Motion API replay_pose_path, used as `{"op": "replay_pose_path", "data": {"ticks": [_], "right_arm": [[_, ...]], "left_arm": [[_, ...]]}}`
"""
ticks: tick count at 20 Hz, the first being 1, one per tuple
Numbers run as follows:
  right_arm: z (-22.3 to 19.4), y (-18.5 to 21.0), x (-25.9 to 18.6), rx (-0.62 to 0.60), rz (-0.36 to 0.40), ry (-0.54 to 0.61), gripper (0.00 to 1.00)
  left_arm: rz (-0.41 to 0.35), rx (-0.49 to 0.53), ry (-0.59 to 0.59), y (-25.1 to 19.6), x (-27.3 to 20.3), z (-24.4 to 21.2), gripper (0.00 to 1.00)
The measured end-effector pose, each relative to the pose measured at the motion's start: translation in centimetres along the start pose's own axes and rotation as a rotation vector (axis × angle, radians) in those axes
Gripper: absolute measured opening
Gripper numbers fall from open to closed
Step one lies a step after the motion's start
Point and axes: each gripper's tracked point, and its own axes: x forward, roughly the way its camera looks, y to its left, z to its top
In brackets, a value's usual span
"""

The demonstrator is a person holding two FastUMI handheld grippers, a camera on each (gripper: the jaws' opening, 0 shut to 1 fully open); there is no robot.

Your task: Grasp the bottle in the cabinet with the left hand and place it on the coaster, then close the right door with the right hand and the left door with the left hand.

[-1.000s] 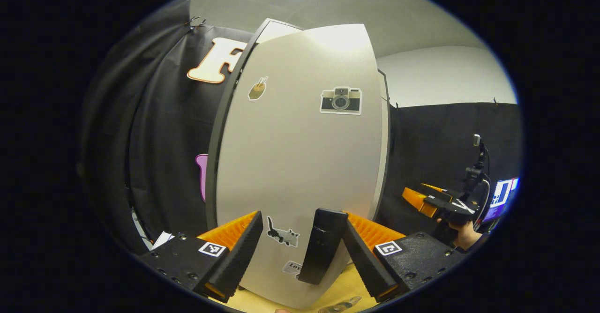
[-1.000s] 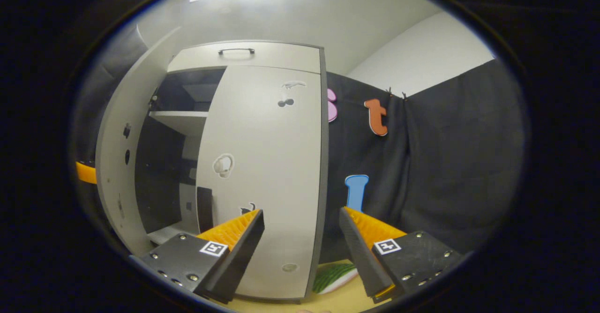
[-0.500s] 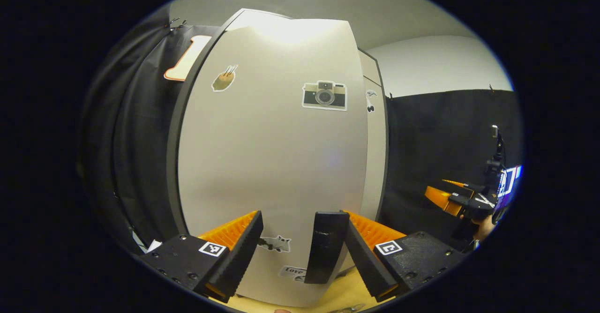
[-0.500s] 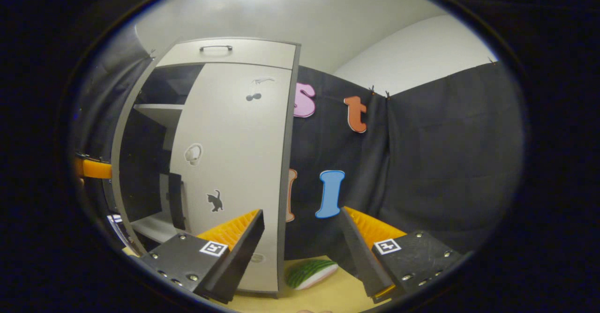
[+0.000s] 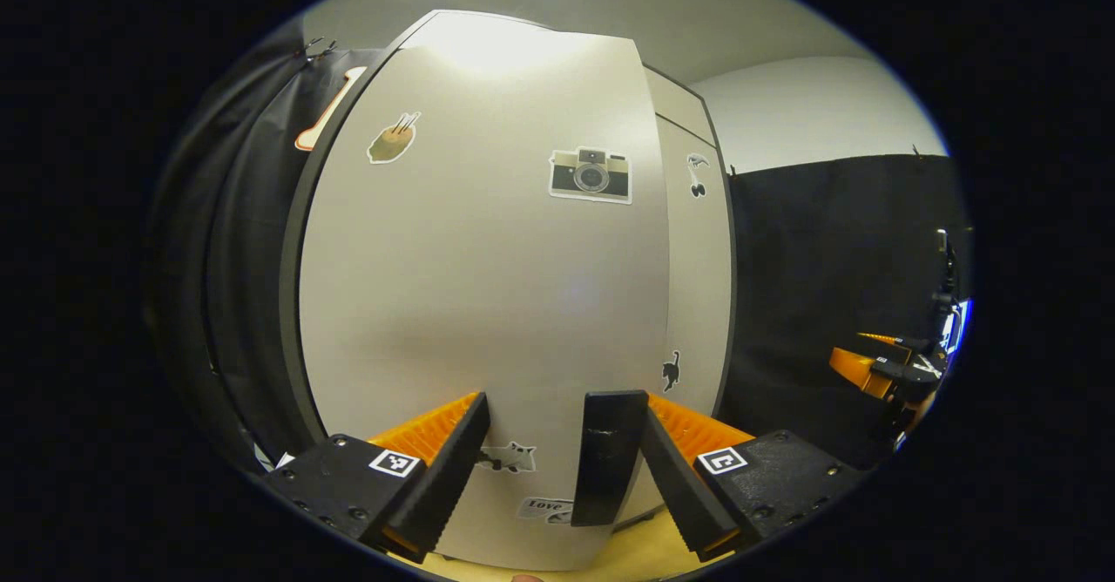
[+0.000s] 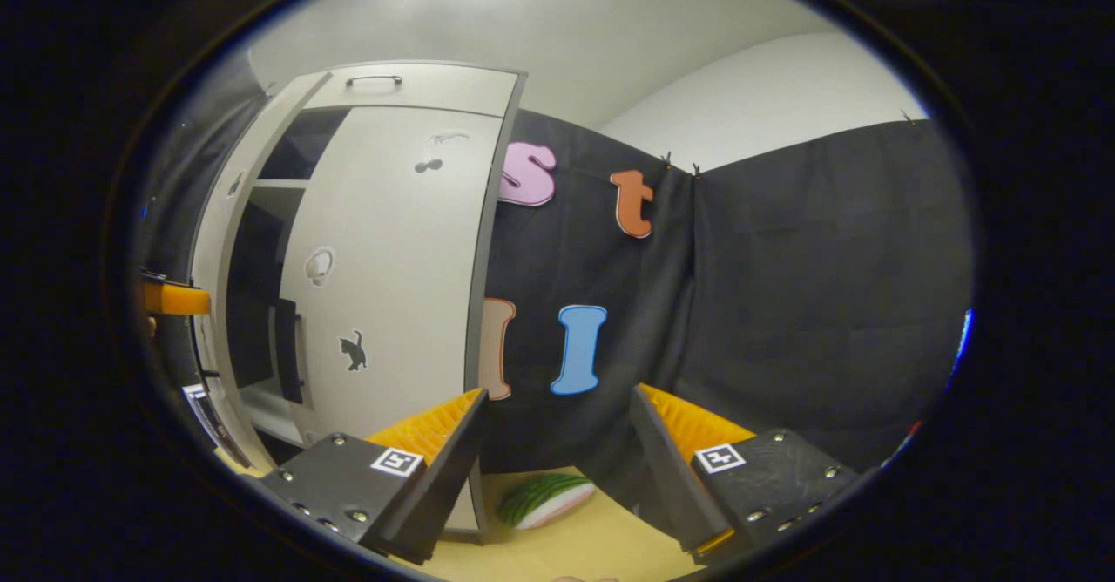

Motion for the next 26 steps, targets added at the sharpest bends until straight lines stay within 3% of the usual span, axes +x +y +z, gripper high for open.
{"op": "replay_pose_path", "data": {"ticks": [26], "right_arm": [[-1.2, -6.0, -1.5, 0.023, -0.074, 0.032, 0.97]], "left_arm": [[0.056, 0.011, 0.005, 0.4, 3.7, -0.7, 0.98]]}}
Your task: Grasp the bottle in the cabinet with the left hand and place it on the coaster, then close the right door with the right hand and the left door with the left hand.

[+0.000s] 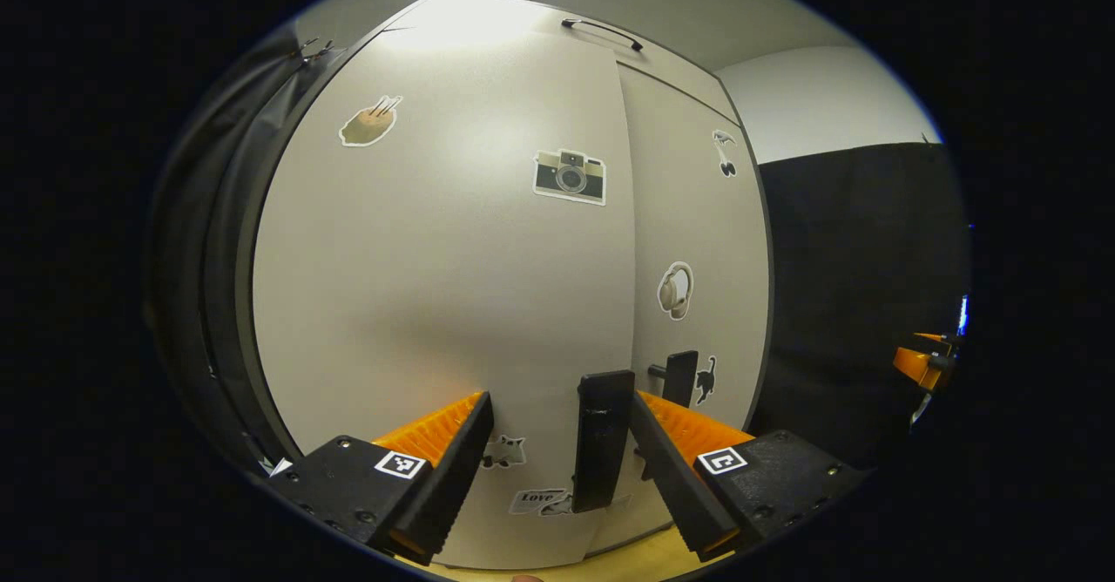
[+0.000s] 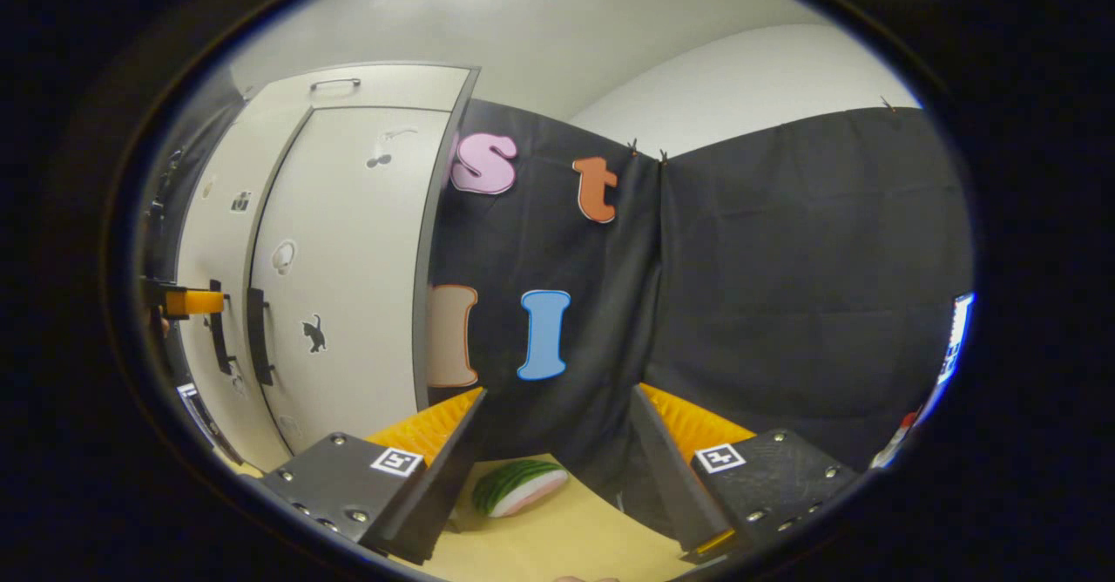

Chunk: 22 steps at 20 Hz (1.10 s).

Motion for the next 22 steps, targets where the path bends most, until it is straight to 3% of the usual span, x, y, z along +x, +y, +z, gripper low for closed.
{"op": "replay_pose_path", "data": {"ticks": [15, 18, 22], "right_arm": [[-0.8, 0.0, 0.5, 0.012, 0.004, 0.017, 0.98], [-0.5, 1.0, 0.5, 0.029, 0.032, 0.030, 0.98], [3.4, 4.3, -0.3, 0.062, 0.139, -0.027, 0.98]], "left_arm": [[0.002, -0.013, 0.016, 0.5, 0.9, -0.4, 0.98], [0.075, -0.017, 0.027, 1.7, -0.1, -0.2, 0.98], [0.180, -0.034, -0.039, 2.1, -4.2, 3.7, 0.96]]}}
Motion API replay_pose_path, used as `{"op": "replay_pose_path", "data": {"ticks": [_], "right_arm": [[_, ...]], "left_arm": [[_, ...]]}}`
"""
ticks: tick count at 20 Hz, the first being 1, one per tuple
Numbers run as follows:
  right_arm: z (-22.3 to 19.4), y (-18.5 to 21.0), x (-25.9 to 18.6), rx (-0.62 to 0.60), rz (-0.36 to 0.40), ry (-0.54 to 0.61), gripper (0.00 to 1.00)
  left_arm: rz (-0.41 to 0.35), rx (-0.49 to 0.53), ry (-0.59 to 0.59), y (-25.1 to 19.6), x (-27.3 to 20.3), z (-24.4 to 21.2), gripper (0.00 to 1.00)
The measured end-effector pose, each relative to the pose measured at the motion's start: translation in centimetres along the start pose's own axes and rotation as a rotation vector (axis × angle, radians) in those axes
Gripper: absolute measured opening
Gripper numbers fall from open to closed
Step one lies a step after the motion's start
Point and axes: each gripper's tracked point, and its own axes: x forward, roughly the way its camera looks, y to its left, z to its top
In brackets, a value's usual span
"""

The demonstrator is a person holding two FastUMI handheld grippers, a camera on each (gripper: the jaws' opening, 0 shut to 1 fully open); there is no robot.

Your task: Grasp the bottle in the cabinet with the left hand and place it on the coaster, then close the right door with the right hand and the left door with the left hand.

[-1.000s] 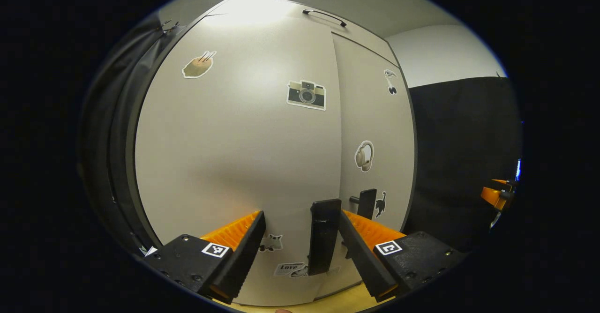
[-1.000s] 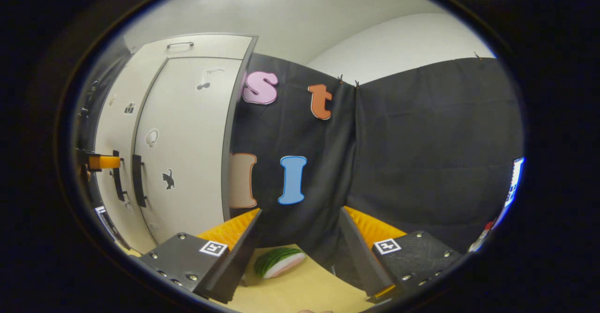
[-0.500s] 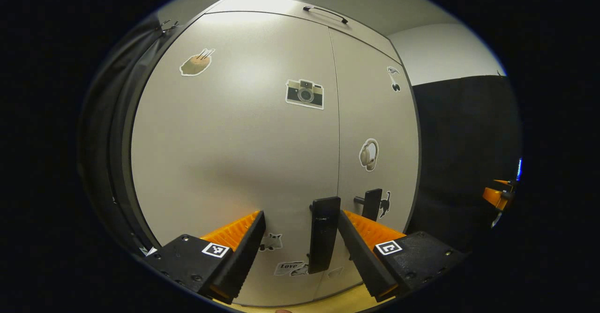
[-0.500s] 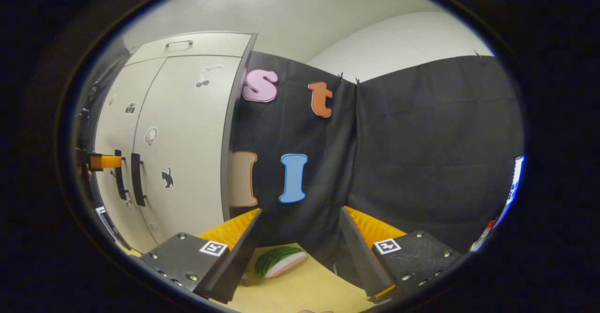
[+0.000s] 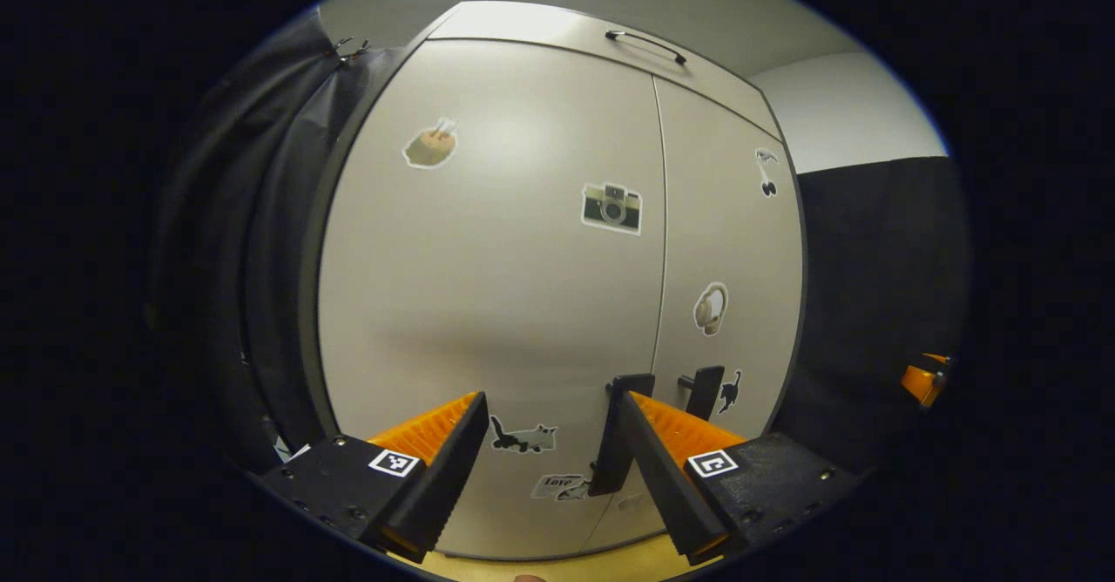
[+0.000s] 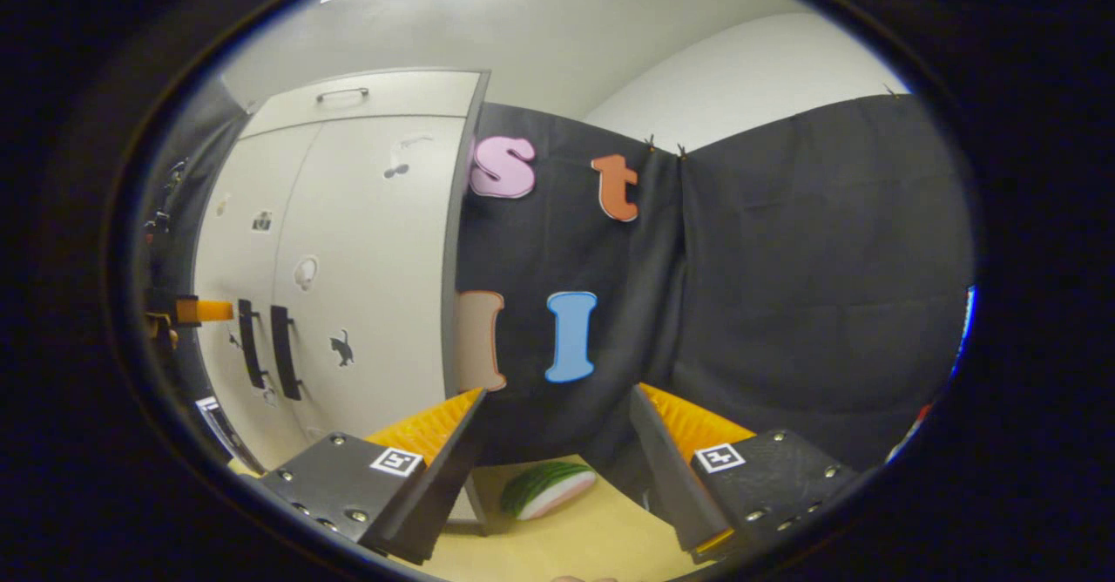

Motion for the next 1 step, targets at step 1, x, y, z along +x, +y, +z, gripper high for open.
{"op": "replay_pose_path", "data": {"ticks": [1], "right_arm": [[1.12, 1.09, -0.09, 0.011, 0.034, -0.020, 0.98]], "left_arm": [[0.022, 0.020, -0.023, -0.04, -1.07, 1.22, 0.96]]}}
